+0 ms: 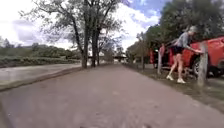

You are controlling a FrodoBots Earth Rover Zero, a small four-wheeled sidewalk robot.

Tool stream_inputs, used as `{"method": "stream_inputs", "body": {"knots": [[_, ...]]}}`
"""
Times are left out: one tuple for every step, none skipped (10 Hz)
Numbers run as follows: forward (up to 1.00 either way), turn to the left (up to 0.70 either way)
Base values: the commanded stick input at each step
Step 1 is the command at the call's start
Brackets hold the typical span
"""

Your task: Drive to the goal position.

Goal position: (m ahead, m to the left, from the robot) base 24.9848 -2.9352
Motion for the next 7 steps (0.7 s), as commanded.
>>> {"method": "stream_inputs", "body": {"knots": [[1.00,0.00],[1.00,0.00],[1.00,0.00],[1.00,0.00],[1.00,0.00],[1.00,0.00],[1.00,0.00]]}}
